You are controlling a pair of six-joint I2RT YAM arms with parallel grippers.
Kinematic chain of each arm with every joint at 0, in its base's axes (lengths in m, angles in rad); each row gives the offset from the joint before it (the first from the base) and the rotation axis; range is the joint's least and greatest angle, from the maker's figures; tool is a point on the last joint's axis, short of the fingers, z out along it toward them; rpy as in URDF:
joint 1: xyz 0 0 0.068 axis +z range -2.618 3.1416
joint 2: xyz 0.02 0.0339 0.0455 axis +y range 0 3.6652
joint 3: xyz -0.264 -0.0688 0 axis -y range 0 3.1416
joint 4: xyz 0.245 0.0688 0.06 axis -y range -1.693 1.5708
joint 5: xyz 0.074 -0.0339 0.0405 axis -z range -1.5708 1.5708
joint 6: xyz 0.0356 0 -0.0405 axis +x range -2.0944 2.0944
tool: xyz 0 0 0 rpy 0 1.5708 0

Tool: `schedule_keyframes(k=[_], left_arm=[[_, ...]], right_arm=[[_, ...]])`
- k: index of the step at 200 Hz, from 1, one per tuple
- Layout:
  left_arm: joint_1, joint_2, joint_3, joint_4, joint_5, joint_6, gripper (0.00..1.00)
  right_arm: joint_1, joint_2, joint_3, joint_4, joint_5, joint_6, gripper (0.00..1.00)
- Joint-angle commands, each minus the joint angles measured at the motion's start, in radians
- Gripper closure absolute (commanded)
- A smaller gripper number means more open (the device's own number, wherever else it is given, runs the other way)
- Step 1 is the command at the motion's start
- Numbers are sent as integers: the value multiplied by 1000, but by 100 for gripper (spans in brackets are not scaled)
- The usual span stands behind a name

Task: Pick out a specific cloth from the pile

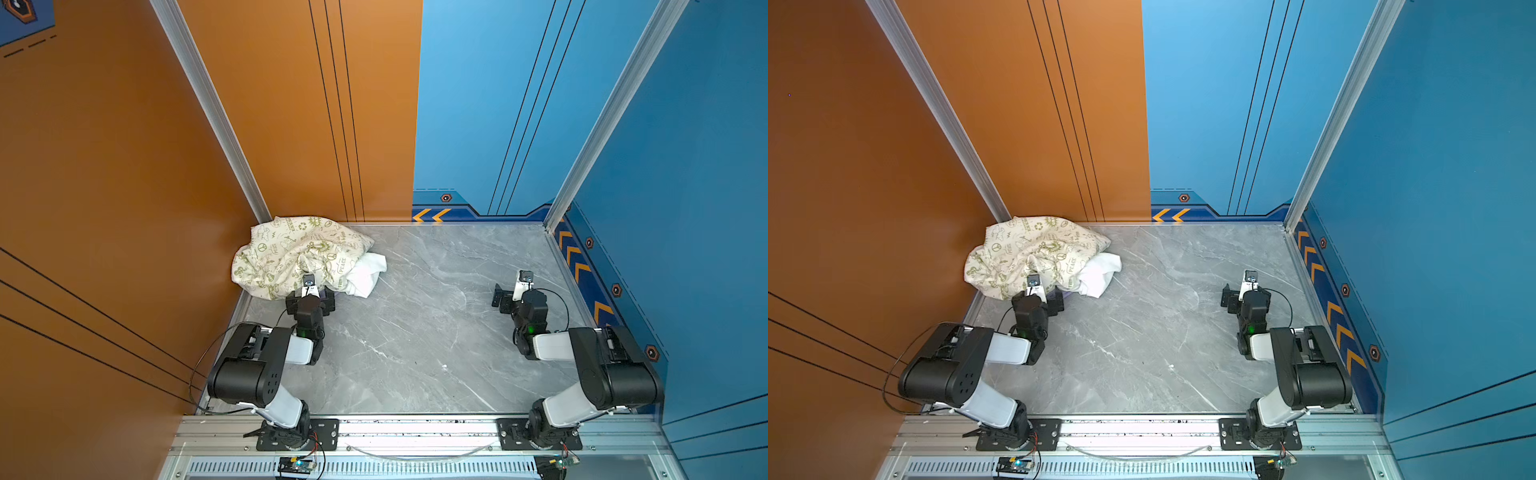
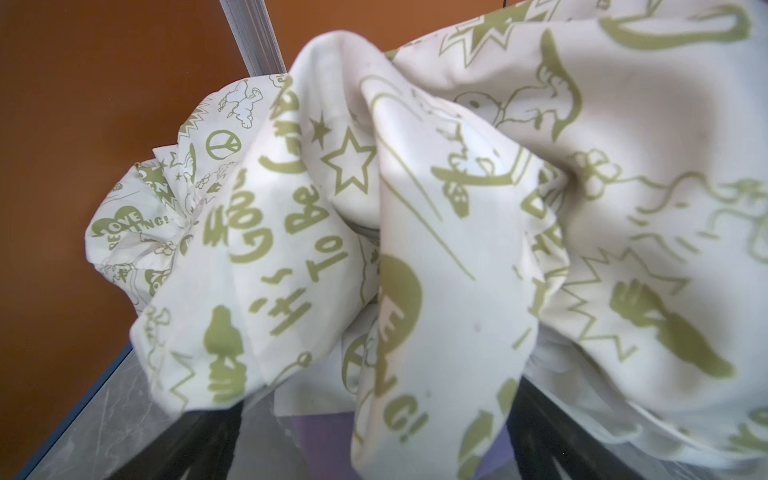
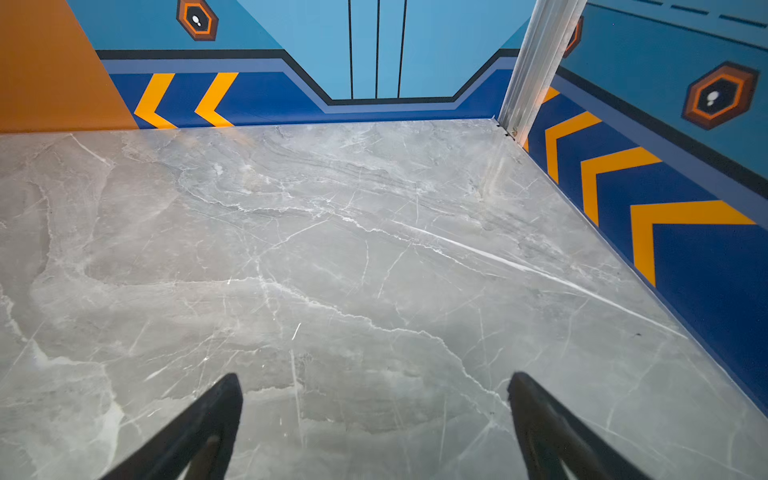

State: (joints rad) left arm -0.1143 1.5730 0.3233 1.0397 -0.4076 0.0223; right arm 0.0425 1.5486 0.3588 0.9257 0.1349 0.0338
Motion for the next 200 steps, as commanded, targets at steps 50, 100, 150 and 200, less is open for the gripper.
schedule_keyframes(k=[50,100,150,200], left_arm=[[4,6,20,-12,9,3,2],[4,6,20,-12,8,2,2],[4,6,20,-12,8,2,2],[13,2,22,-23,17,-8,2]], right_arm=[[-7,-1,14,-16,2,19,0],[-7,0,14,-16,3,19,0],[-8,-1,16,-18,-3,21,0],[-12,-3,16,-18,-7,23,0]])
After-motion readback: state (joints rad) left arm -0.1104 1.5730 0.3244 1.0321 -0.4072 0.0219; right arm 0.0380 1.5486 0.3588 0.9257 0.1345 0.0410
